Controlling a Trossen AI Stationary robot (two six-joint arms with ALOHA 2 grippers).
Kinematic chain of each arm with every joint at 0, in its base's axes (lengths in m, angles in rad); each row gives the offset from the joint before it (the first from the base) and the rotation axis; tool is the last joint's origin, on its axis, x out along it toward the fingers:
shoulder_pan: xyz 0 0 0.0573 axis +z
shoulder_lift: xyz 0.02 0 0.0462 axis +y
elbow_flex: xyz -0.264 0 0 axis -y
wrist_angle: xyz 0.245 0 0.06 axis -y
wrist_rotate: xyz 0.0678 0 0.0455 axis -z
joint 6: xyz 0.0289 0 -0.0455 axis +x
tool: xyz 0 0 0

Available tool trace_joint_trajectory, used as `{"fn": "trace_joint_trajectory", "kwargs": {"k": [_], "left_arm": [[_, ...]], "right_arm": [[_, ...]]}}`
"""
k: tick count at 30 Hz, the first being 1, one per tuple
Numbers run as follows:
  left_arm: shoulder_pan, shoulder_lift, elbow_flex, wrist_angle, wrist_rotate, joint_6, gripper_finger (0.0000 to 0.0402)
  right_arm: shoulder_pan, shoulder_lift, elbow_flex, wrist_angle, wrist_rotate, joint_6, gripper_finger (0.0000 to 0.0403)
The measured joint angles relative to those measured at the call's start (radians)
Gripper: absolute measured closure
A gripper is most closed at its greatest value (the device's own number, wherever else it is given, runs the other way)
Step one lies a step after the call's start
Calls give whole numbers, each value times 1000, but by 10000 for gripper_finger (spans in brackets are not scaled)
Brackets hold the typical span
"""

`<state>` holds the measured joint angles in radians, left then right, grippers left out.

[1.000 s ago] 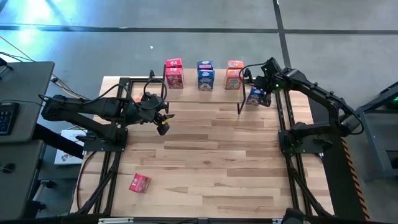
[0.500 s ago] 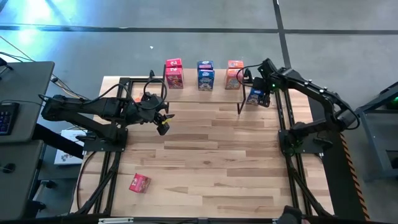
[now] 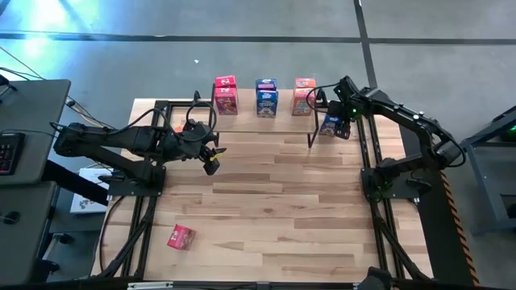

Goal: Stack cereal on shelf
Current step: Put the blue cereal box on the shelf

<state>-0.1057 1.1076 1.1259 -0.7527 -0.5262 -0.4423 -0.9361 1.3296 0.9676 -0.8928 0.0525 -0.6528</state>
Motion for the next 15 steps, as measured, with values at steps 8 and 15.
{"fn": "trace_joint_trajectory", "kwargs": {"k": [8,15], "left_arm": [[0,0,0,0,0,0,179],[0,0,0,0,0,0,179]], "right_arm": [[0,0,0,-8,0,9,203],[0,-1,0,-21,0,9,219]]}}
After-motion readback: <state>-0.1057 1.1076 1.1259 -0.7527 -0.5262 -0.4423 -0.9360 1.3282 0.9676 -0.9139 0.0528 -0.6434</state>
